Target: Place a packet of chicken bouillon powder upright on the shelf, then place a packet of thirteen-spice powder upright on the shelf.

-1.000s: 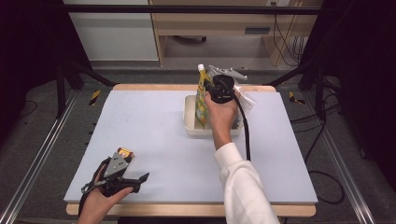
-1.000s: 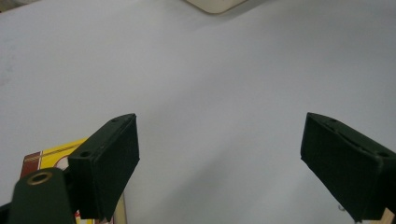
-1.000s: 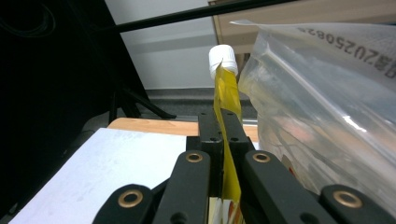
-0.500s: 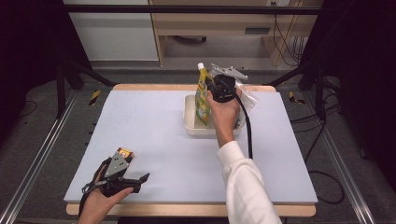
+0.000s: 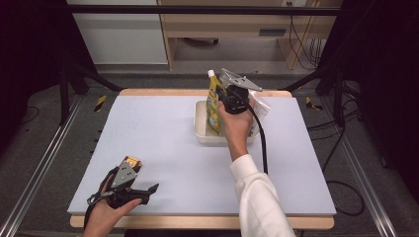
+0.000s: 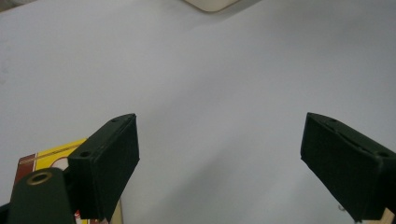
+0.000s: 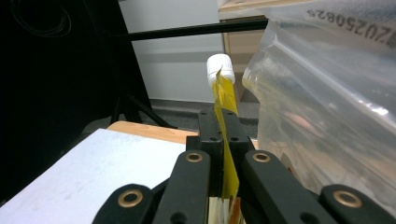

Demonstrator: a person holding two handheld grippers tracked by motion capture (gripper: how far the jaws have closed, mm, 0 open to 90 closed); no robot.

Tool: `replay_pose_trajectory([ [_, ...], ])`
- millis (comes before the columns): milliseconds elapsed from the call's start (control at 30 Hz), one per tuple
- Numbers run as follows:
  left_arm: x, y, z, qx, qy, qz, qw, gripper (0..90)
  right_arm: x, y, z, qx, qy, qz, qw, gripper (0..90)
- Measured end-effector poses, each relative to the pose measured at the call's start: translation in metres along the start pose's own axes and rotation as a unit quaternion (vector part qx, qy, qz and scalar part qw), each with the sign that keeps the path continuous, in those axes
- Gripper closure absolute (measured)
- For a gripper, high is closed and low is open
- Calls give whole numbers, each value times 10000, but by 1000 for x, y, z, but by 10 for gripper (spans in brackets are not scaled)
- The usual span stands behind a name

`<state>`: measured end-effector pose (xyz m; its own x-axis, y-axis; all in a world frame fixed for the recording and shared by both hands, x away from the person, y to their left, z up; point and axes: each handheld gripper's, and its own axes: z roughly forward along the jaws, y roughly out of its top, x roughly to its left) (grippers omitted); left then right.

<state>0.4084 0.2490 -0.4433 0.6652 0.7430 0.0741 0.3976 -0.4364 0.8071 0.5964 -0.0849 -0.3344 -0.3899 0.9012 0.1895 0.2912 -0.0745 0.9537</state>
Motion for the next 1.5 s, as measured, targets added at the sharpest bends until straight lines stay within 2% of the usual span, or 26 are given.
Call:
replay_pose_trajectory([
  [233, 0, 0, 0, 4, -3, -3, 10000, 113, 1, -3, -2, 39, 23, 9, 10000, 900],
  [467, 1, 0, 0, -6, 15, -13, 10000, 113, 7, -5, -8, 74, 81, -78, 9999, 822],
  [567, 1, 0, -1, -11, 25, -18, 10000, 111, 12, -3, -16, 70, 162, -162, 9997, 729],
  [633, 1, 0, -1, -16, 45, -23, 10000, 111, 13, -3, -18, 76, 175, -166, 9997, 707],
  [667, 2, 0, -2, -14, 62, -22, 10000, 109, 16, -4, -24, 85, 198, -202, 9996, 631],
  [700, 2, 0, -2, -14, 62, -22, 10000, 108, 18, -5, -27, 117, 179, -247, 9995, 588],
  [767, 2, 0, -2, -14, 94, -32, 10000, 107, 19, -5, -30, 134, 157, -276, 9994, 570],
  [800, 2, 0, -2, -13, 111, -35, 9999, 106, 21, -7, -37, 120, 158, -345, 9992, 516],
  [833, 3, 0, -2, -10, 131, -34, 9999, 106, 21, -7, -37, 120, 158, -345, 9992, 516],
  [900, 4, 0, -3, -1, 168, -46, 9998, 105, 23, -12, -46, 146, 97, -413, 9990, 426],
  [967, 4, 0, -3, 5, 211, -82, 9997, 104, 22, -16, -52, 201, 92, -436, 9988, 381],
  [1067, 6, 0, -5, 23, 365, -157, 9992, 87, 21, -23, -60, 217, 103, -430, 9988, 336],
  [1167, 10, 0, -9, -1, 458, -217, 9987, 86, 21, -30, -68, 278, 70, -559, 9980, 294],
  [1400, 19, -2, -12, 46, 417, -343, 9985, 76, 16, -52, -90, 503, 122, -624, 9967, 211],
  [1500, 25, -1, -12, 25, 424, -395, 9983, 60, 13, -65, -100, 679, 125, -774, 9946, 179],
])
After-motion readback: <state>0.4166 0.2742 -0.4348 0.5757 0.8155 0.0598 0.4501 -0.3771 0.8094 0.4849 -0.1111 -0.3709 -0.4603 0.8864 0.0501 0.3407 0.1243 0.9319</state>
